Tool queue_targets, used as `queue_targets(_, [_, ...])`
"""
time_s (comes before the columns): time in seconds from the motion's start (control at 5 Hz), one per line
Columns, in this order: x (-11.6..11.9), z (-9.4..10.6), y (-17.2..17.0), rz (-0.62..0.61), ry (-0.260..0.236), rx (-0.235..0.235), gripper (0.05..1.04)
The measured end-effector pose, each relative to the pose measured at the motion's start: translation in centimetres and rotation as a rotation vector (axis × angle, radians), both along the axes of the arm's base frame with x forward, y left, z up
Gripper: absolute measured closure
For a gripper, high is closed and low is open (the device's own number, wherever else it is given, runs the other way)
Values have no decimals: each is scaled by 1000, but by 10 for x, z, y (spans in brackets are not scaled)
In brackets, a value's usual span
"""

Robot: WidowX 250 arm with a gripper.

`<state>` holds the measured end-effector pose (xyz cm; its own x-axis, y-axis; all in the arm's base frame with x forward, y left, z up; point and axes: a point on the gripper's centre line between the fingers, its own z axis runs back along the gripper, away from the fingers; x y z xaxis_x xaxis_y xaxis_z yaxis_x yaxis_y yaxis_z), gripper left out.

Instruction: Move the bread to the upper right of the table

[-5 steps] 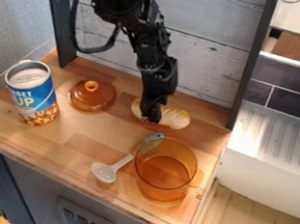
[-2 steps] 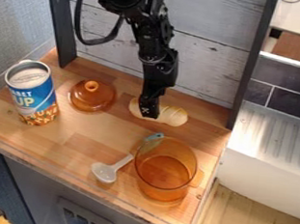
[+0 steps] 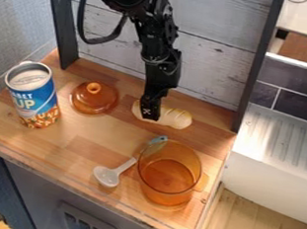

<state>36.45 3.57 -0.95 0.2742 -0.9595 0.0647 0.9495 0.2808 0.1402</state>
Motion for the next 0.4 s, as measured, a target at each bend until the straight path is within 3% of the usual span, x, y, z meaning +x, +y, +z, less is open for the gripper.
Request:
queue_targets(0.2, [-1, 29, 12, 13, -35, -20, 83])
queue_targets(0.4, [-1, 62, 20, 13, -96, -8, 83])
